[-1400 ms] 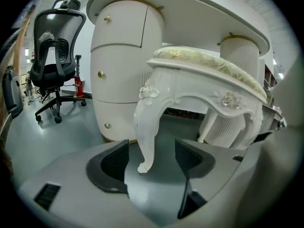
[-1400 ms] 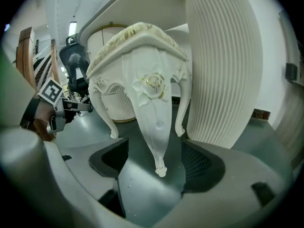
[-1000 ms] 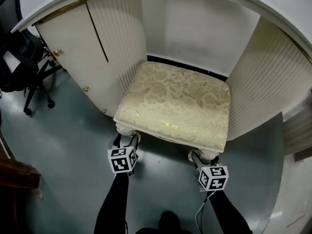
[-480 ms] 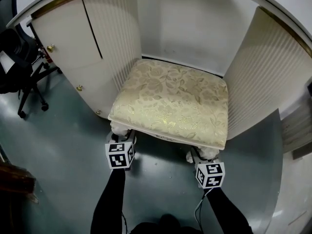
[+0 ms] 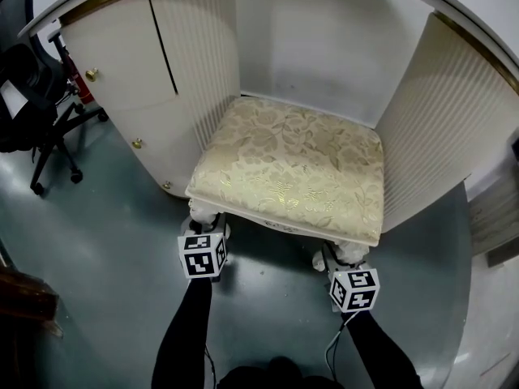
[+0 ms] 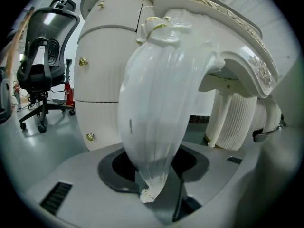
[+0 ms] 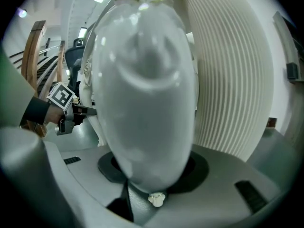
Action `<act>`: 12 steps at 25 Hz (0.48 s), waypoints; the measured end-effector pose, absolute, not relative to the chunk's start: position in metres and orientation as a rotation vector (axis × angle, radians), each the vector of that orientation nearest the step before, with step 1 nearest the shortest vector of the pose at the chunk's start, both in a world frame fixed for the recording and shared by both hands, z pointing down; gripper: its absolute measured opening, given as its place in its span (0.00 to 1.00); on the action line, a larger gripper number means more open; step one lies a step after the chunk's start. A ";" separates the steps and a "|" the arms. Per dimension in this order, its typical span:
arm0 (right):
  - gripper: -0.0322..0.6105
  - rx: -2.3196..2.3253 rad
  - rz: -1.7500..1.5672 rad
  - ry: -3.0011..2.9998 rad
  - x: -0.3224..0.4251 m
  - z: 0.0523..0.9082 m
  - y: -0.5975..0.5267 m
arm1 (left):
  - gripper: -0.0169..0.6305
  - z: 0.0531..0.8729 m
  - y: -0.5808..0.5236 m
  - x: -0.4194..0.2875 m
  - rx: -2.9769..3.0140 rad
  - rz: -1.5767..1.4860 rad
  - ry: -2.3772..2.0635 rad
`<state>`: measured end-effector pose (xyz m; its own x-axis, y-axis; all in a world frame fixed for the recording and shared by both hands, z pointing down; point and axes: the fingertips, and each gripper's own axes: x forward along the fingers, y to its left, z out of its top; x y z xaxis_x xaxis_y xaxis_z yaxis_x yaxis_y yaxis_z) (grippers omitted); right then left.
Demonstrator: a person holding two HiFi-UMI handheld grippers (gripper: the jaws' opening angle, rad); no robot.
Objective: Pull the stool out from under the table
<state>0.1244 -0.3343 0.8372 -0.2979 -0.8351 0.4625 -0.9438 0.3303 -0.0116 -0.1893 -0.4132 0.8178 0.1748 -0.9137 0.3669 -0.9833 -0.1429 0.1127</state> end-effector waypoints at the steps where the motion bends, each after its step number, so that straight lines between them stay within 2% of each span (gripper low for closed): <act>1: 0.32 1.572 0.400 -2.228 0.124 0.837 -0.334 | 0.34 0.818 -0.413 -0.189 2.130 0.301 -1.805; 12: 0.32 1.544 0.403 -2.230 0.125 0.836 -0.331 | 0.34 0.818 -0.407 -0.189 2.114 0.307 -1.796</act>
